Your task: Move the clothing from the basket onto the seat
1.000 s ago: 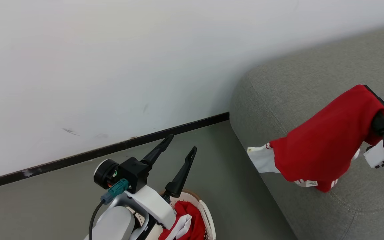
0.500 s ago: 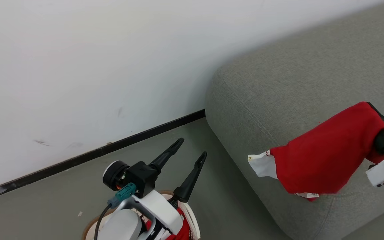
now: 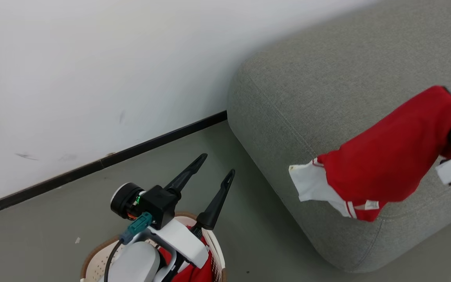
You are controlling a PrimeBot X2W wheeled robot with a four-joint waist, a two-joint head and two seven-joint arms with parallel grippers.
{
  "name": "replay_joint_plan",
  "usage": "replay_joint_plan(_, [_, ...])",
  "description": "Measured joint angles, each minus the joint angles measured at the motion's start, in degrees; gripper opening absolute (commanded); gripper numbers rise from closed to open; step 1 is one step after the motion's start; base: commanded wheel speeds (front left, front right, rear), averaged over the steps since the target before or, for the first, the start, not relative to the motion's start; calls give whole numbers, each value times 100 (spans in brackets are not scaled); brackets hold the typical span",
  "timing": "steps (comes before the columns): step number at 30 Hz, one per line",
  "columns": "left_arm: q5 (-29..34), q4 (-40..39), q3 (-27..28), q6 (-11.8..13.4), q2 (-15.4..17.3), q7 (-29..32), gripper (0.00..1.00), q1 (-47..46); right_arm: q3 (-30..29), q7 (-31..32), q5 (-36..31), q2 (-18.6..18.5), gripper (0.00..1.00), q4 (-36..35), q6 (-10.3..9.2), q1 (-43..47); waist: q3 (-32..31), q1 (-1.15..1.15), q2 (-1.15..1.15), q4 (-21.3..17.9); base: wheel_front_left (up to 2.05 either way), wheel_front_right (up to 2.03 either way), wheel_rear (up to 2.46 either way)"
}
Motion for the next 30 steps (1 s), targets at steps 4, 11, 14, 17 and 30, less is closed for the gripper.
replay_joint_plan(4, [42,-123,89,83,76,0,100,-16,-287,176,123,-16,0,178,0,-701,164,0,0,8,0,0,0])
replay_joint_plan(11, [198,-358,218,210,182,2,100,-102,-1100,466,316,-105,0,740,-1,-1809,474,0,0,63,0,0,0])
replay_joint_plan(14, [234,-491,255,260,208,5,100,-172,-1427,570,328,-220,0,1042,-1,-2201,609,0,0,97,0,0,0])
replay_joint_plan(17, [291,-594,268,308,261,29,100,-192,-1606,669,258,-366,0,1334,-1,-2479,744,0,0,135,0,0,0])
replay_joint_plan(30, [504,-949,124,342,339,219,100,-317,-2248,708,-140,-911,0,2251,-1,-2949,1256,0,0,352,0,0,0])
